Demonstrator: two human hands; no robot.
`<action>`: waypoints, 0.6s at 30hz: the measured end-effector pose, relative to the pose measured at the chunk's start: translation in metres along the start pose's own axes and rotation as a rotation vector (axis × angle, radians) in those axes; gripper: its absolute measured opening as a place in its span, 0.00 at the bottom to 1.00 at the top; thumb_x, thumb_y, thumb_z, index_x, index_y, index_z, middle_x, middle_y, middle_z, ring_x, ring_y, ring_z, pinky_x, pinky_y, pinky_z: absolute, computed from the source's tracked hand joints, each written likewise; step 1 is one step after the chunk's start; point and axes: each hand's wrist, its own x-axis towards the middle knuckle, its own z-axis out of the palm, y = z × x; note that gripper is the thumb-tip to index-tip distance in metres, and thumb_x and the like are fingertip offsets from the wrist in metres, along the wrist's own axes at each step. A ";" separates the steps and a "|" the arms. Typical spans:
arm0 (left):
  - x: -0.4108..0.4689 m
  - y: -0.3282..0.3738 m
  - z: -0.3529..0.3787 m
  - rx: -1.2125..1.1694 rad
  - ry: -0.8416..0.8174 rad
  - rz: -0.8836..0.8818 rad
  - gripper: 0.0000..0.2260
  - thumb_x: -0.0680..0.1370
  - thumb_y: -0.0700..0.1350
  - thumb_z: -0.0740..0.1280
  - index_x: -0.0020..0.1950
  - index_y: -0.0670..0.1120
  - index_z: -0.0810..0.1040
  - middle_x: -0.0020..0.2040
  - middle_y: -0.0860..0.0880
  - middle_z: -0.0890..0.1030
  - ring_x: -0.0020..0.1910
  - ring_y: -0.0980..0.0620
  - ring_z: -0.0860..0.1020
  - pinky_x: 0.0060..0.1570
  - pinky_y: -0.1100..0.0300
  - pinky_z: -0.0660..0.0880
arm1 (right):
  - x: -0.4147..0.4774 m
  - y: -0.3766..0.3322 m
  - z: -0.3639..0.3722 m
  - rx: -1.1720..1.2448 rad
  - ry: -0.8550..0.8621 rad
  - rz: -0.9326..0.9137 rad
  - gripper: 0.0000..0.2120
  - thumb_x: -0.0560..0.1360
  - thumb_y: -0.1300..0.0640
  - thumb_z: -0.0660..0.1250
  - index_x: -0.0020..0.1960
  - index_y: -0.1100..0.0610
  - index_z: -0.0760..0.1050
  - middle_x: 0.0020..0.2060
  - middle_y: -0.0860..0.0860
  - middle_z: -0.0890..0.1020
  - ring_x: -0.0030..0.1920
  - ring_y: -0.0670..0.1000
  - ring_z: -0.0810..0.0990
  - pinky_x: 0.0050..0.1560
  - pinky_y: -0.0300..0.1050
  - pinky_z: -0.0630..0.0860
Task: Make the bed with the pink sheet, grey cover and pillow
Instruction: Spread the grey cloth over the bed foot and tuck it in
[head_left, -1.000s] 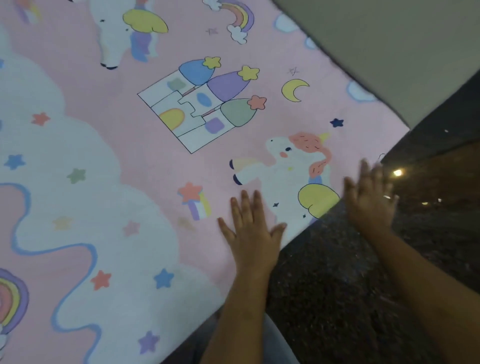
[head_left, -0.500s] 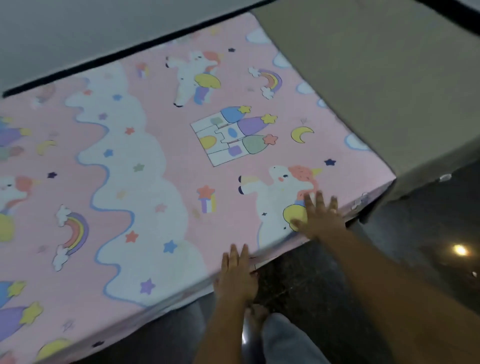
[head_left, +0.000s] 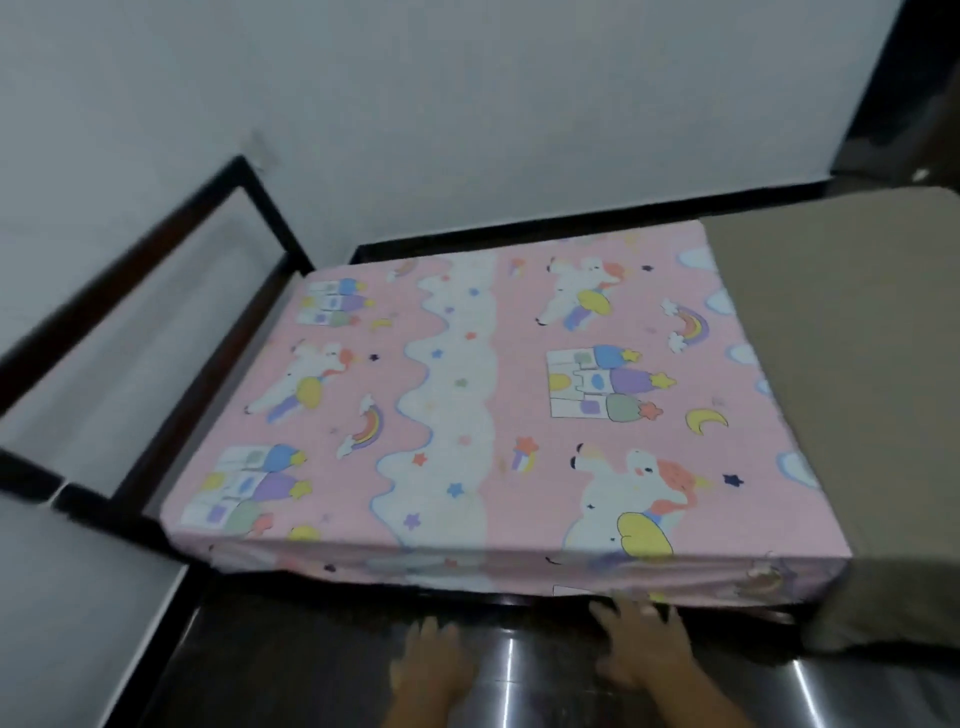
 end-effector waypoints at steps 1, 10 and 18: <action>-0.017 0.016 -0.016 -0.036 0.123 0.028 0.27 0.79 0.56 0.58 0.76 0.51 0.56 0.78 0.49 0.50 0.77 0.47 0.48 0.72 0.46 0.57 | -0.014 0.011 -0.021 -0.029 0.095 0.001 0.31 0.77 0.46 0.61 0.76 0.45 0.53 0.77 0.48 0.49 0.77 0.54 0.48 0.72 0.60 0.52; -0.124 0.086 -0.045 0.036 0.449 0.014 0.27 0.80 0.49 0.59 0.77 0.50 0.54 0.78 0.46 0.46 0.77 0.45 0.43 0.73 0.47 0.53 | -0.100 0.034 -0.151 -0.219 0.209 -0.031 0.26 0.77 0.52 0.59 0.75 0.45 0.60 0.77 0.50 0.47 0.77 0.56 0.42 0.72 0.63 0.51; -0.188 0.117 -0.076 0.012 0.665 0.051 0.29 0.79 0.49 0.58 0.77 0.53 0.50 0.78 0.49 0.43 0.77 0.48 0.40 0.72 0.43 0.51 | -0.140 -0.009 -0.177 -0.295 0.424 -0.159 0.33 0.79 0.54 0.58 0.77 0.42 0.44 0.77 0.48 0.39 0.77 0.54 0.37 0.72 0.64 0.43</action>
